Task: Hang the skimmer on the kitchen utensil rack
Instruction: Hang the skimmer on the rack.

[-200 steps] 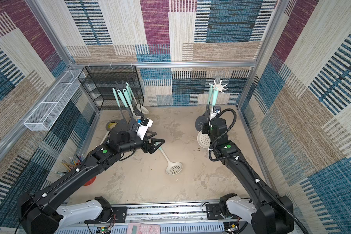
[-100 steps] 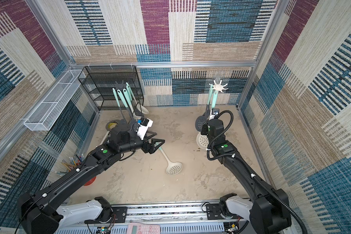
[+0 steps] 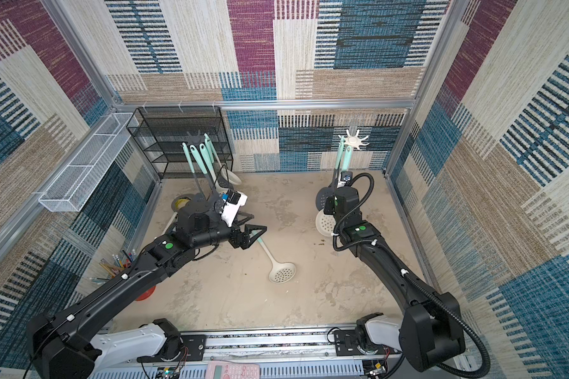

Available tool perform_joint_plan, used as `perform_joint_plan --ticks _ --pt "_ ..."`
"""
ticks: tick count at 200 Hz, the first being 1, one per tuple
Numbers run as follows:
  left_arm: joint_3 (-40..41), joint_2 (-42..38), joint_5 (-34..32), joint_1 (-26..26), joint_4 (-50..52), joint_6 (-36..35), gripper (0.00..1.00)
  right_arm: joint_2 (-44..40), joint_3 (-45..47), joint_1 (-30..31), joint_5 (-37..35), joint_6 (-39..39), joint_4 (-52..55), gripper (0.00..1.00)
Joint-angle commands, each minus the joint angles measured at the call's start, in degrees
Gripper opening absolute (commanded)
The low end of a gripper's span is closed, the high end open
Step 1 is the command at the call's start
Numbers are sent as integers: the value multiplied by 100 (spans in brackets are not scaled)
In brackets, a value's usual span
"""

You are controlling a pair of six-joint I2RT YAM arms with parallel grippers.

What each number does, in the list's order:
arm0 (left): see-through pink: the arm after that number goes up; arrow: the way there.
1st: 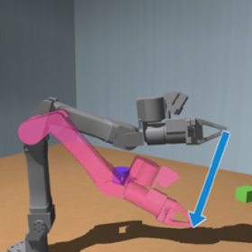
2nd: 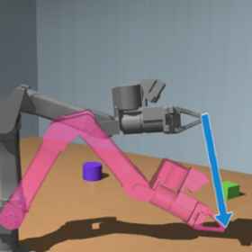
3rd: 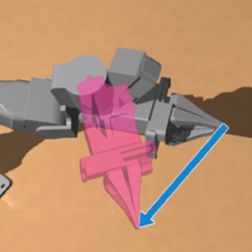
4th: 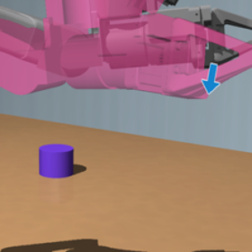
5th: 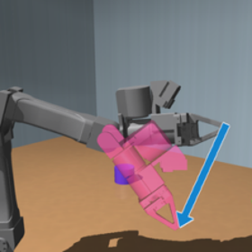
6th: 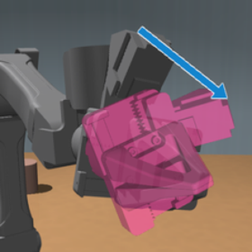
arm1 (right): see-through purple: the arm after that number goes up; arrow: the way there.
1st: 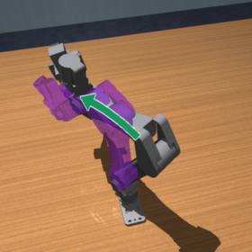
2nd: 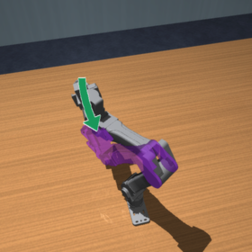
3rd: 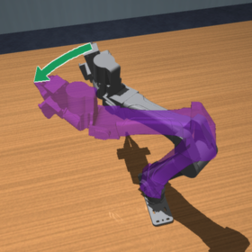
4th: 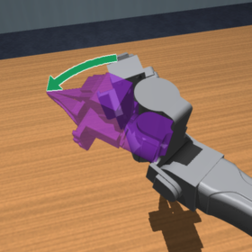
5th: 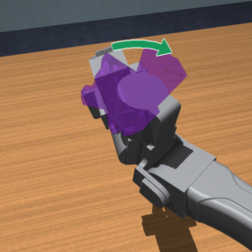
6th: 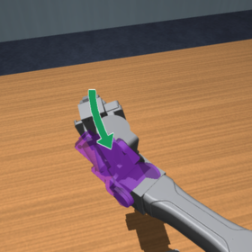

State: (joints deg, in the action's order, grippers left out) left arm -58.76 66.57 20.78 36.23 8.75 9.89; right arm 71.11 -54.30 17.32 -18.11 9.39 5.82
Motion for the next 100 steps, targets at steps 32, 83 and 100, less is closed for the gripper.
perform_joint_plan --ticks 32,83,100 --pt "-10 22 -204 -2 -51 -95 86 -385 -141 1 -14 -283 338 46" --pt "-30 49 -271 -6 -5 -104 86 -827 -321 8 -49 -414 512 61" --pt "-46 79 -318 -5 27 -106 86 -996 -386 15 26 -429 539 64"
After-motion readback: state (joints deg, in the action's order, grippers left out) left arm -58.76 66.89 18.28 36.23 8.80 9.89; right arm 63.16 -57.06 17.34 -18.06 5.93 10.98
